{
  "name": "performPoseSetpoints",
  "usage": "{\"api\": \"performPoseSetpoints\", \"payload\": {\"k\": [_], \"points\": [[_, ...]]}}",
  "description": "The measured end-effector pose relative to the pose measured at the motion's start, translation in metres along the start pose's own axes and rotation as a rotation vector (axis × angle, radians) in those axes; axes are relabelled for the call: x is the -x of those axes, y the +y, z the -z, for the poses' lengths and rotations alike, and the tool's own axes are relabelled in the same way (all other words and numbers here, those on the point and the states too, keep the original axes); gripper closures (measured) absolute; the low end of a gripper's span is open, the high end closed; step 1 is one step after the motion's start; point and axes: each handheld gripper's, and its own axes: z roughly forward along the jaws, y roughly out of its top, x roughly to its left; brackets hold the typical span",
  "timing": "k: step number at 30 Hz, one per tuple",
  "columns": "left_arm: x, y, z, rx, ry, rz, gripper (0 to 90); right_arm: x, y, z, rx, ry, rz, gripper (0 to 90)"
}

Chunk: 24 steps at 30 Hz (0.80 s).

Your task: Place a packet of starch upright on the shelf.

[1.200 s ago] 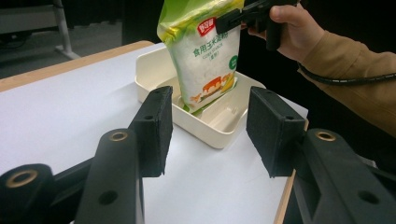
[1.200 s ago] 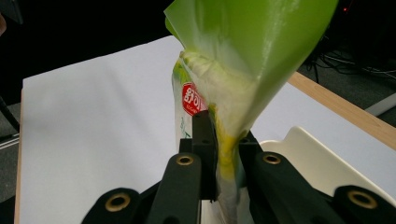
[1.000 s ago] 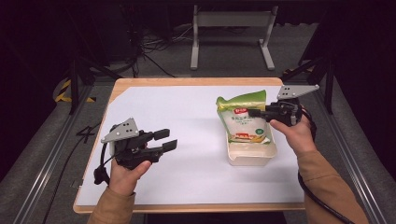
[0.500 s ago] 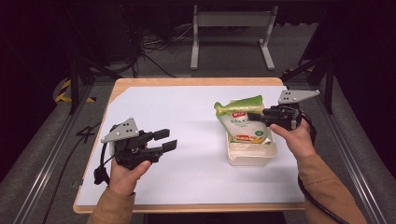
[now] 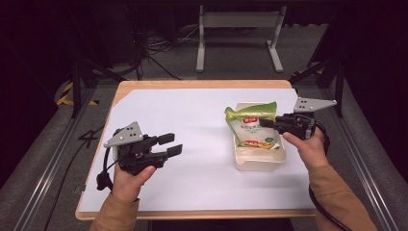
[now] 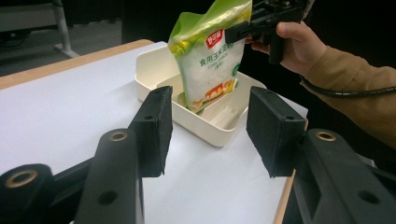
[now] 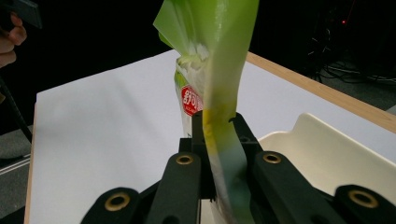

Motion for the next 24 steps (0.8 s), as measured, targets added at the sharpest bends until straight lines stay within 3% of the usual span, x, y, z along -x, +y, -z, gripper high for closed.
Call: {"api": "performPoseSetpoints", "payload": {"k": [7, 9, 14, 19, 24], "points": [[0.0, -0.001, 0.001, -0.002, 0.002, 0.006, 51.4, 0.003, -0.013, 0.003, 0.0, -0.021, -0.022, 83.9], [-0.001, -0.001, 0.001, -0.001, 0.003, 0.004, 51.4, 0.006, -0.021, 0.006, 0.003, -0.024, -0.048, 83.9], [-0.002, -0.002, 0.0, -0.007, 0.005, 0.006, 51.4, 0.009, -0.038, 0.01, -0.052, -0.066, -0.055, 82.1], [-0.003, -0.004, -0.001, -0.012, 0.007, 0.017, 51.2, 0.01, -0.044, 0.015, -0.059, -0.079, -0.083, 70.6], [-0.004, -0.006, 0.0, -0.011, 0.021, 0.013, 49.5, 0.006, -0.04, 0.014, -0.052, -0.065, -0.086, 48.7]]}}
